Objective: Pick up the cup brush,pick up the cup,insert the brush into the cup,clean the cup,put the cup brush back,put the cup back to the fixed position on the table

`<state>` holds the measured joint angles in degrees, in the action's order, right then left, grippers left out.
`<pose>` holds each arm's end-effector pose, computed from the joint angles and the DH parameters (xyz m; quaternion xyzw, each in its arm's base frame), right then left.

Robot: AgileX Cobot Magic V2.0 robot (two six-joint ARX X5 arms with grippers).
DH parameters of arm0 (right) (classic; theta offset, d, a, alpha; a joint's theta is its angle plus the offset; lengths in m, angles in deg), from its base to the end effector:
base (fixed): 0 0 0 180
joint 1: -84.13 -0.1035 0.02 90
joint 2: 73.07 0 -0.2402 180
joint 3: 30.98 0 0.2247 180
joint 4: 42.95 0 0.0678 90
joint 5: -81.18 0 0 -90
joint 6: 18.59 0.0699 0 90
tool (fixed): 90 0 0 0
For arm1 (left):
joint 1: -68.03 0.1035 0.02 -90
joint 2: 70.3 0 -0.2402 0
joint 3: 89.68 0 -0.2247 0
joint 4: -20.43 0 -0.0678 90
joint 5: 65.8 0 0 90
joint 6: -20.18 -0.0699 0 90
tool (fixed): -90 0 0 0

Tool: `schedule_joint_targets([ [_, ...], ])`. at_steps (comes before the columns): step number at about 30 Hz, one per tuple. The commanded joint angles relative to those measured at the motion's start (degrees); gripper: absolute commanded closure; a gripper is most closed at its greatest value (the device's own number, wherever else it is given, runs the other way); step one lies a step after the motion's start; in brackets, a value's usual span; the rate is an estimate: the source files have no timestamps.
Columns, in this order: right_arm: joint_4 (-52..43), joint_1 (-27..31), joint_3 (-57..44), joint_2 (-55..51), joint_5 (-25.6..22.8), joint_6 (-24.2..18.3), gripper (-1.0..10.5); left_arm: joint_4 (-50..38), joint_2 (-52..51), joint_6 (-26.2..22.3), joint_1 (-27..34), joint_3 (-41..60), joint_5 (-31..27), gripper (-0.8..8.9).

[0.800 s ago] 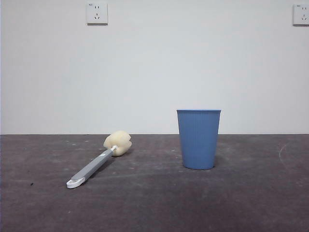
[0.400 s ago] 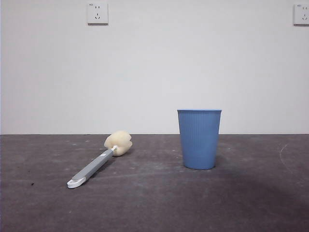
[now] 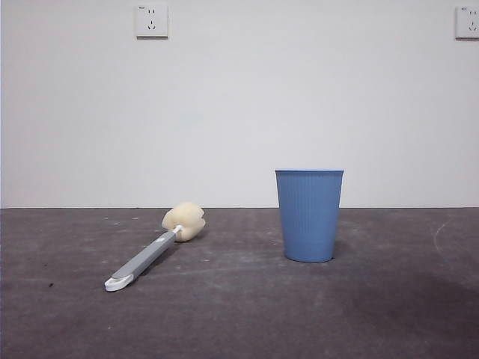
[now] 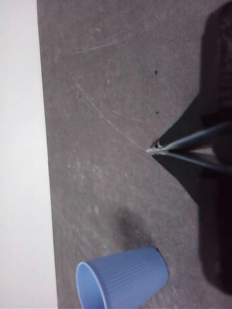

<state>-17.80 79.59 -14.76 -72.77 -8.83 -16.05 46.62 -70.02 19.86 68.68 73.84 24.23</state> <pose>0.1314 0.0104 0.1443 0.0189 0.0812 0.0376 0.9958 0.1312 0.0015 0.1435 0.0023 0.0871 0.0051 0.9962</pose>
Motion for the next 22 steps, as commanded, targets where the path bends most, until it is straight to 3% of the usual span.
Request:
schedule_joint_targets([
  [1,0.7,0.0,-0.5,-0.2,0.9,-0.5,9.4,-0.4,-0.1,0.5,0.2,0.8,0.1,8.16],
  [22,0.6,0.0,-0.5,-0.2,1.3,0.0,9.4,-0.4,-0.1,0.5,0.2,0.8,0.1,8.16],
])
